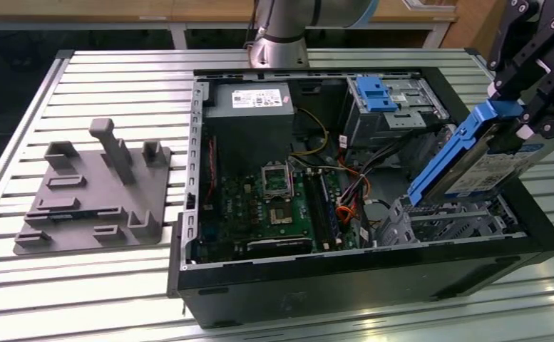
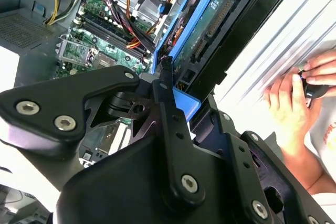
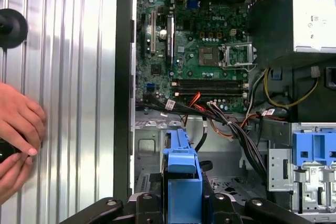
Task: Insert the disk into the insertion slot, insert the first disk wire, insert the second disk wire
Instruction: 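Insert the disk into the insertion slot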
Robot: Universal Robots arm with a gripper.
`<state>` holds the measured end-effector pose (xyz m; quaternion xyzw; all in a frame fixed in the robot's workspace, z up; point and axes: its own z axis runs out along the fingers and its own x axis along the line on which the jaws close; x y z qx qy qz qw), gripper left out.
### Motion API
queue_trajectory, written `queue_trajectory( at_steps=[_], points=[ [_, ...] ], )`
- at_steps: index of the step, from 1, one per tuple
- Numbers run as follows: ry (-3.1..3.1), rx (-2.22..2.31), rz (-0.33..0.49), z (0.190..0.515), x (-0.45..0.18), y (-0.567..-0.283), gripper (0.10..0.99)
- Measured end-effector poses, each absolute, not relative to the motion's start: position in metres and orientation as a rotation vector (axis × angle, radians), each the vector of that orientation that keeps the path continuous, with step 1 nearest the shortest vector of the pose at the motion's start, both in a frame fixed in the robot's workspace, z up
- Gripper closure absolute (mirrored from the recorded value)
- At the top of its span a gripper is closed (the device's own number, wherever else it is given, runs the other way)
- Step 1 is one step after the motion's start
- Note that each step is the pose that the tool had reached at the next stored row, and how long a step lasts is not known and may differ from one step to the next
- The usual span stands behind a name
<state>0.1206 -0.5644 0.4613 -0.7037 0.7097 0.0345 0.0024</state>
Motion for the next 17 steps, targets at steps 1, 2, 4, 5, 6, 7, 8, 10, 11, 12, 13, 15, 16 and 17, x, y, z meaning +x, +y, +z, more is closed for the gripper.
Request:
queue_trajectory(
  at_steps=[1,2,4,5,6,7,8,10,11,12,13,15,16,17],
  points=[
    [2.226,-2.207,0.108,0.4611,0.1206,-0.5644,0.722],
    [2.226,-2.207,0.108,0.4611,0.1206,-0.5644,0.722],
    [2.226,-2.207,0.108,0.4609,0.1206,-0.5644,0.722],
    [2.226,-2.207,0.108,0.4608,0.1206,-0.5643,0.722],
    [2.226,-2.207,0.108,0.4606,0.1206,-0.5643,0.722],
    [2.226,-2.207,0.108,0.4603,0.1206,-0.5643,0.722],
    [2.226,-2.207,0.108,0.4600,0.1206,-0.5643,0.722],
    [2.226,-2.207,0.108,0.4590,0.1206,-0.5643,0.722],
    [2.226,-2.207,0.108,0.4584,0.1206,-0.5643,0.722],
    [2.226,-2.207,0.108,0.4577,0.1206,-0.5643,0.722],
    [2.226,-2.207,0.108,0.4570,0.1206,-0.5643,0.722],
    [2.226,-2.207,0.108,0.4558,0.1206,-0.5643,0.722],
    [2.226,-2.207,0.108,0.4551,0.1206,-0.5643,0.722],
    [2.226,-2.207,0.108,0.4546,0.1206,-0.5643,0.722]
  ],
)
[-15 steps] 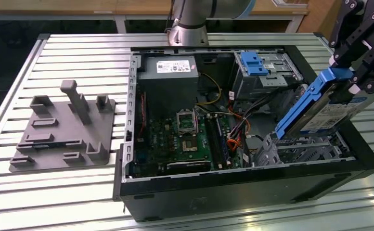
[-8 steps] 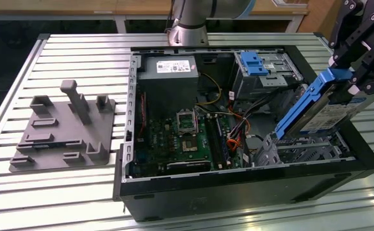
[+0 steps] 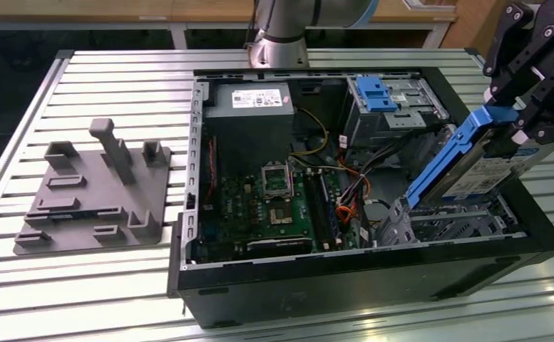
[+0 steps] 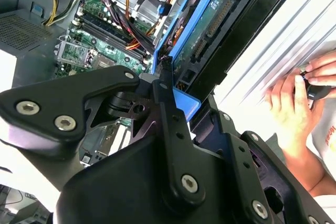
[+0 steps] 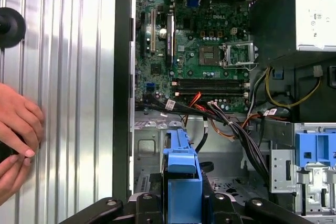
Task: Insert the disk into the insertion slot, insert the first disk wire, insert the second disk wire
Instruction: 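Insert the disk into the insertion slot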
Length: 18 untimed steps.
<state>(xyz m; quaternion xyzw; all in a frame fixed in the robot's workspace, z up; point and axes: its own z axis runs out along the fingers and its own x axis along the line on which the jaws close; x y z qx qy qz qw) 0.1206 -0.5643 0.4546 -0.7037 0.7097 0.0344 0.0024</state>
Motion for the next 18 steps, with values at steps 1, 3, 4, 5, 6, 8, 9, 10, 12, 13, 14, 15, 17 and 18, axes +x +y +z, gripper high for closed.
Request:
queue_trajectory(
  at_steps=[1,3,4,5,6,8,9,10,12,13,14,15,17,18],
  points=[
    [2.226,-2.207,0.108,0.4541,0.1206,-0.5643,0.722],
    [2.226,-2.207,0.108,0.4532,0.1206,-0.5643,0.722],
    [2.226,-2.207,0.108,0.4527,0.1206,-0.5643,0.722],
    [2.226,-2.207,0.108,0.4522,0.1206,-0.5643,0.722],
    [2.226,-2.207,0.108,0.4517,0.1206,-0.5643,0.722],
    [2.226,-2.207,0.108,0.4507,0.1206,-0.5643,0.722],
    [2.226,-2.208,0.108,0.4501,0.1206,-0.5643,0.722],
    [2.227,-2.208,0.107,0.4496,0.1206,-0.5643,0.722],
    [2.227,-2.208,0.107,0.4485,0.1206,-0.5643,0.722],
    [2.227,-2.208,0.107,0.4480,0.1206,-0.5643,0.722],
    [2.227,-2.208,0.106,0.4475,0.1206,-0.5643,0.722],
    [2.227,-2.208,0.106,0.4469,0.1206,-0.5643,0.722],
    [2.227,-2.208,0.106,0.4458,0.1206,-0.5643,0.722],
    [2.227,-2.208,0.106,0.4452,0.1206,-0.5643,0.722]
  ],
)
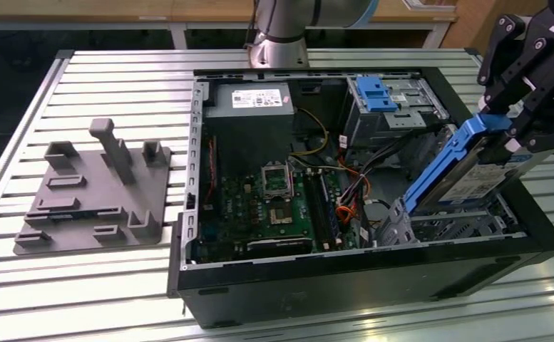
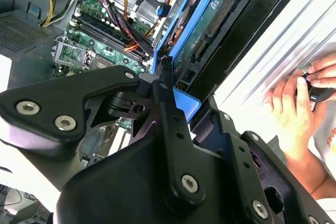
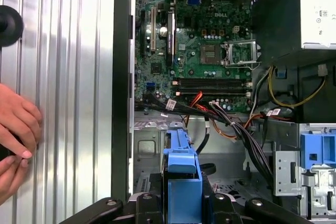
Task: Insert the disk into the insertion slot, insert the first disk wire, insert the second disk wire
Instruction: 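Insert the disk into the insertion slot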
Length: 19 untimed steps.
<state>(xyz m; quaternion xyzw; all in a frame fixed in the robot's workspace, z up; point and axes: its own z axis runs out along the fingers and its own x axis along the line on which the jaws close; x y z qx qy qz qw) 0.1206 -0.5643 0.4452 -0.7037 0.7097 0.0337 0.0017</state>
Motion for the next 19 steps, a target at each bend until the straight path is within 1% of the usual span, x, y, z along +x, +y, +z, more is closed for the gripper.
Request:
queue_trajectory(
  at_steps=[19],
  points=[
    [2.228,-2.208,0.105,0.423,0.121,-0.564,0.722]
  ],
)
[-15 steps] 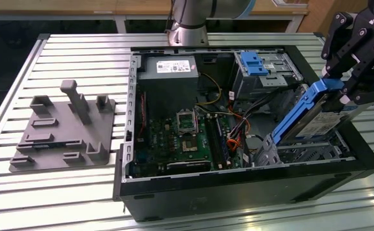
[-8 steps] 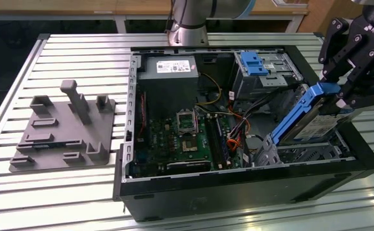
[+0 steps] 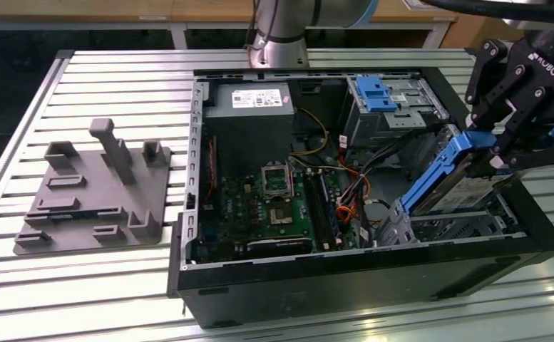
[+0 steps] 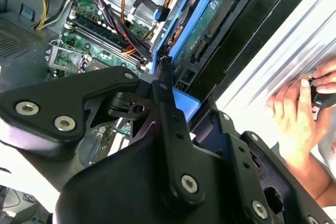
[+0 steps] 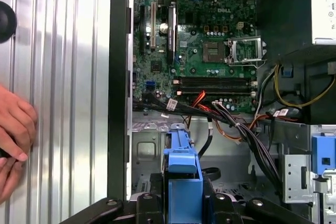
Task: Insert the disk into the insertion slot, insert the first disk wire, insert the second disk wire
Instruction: 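Insert the disk into the insertion slot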
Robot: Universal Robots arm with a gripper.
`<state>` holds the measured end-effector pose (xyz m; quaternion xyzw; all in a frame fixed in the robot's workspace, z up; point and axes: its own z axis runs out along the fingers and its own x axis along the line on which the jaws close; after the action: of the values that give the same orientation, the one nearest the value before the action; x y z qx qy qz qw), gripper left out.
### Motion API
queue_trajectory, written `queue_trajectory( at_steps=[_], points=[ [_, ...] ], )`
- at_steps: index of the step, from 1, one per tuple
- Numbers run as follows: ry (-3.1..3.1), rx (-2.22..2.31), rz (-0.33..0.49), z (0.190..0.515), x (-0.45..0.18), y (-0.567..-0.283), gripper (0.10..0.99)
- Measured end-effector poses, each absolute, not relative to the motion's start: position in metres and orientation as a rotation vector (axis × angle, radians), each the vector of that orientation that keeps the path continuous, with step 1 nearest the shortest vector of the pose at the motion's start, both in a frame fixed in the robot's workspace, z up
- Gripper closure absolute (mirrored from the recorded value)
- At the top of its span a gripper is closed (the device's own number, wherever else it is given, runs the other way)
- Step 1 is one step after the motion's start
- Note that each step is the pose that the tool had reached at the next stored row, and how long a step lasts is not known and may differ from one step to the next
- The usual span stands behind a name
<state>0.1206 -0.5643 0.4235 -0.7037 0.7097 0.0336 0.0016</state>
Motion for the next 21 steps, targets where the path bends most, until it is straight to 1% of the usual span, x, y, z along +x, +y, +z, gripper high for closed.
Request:
queue_trajectory(
  at_steps=[8,12,15,16,17,21],
  points=[
    [2.227,-2.208,0.105,0.409,0.121,-0.564,0.722],
    [2.227,-2.209,0.105,0.409,0.121,-0.564,0.714],
    [2.227,-2.209,0.105,0.408,0.121,-0.564,0.537],
    [2.227,-2.209,0.104,0.408,0.121,-0.564,0.537],
    [2.227,-2.209,0.104,0.408,0.121,-0.564,0.471],
    [2.227,-2.209,0.103,0.408,0.121,-0.564,0.471]
  ],
)
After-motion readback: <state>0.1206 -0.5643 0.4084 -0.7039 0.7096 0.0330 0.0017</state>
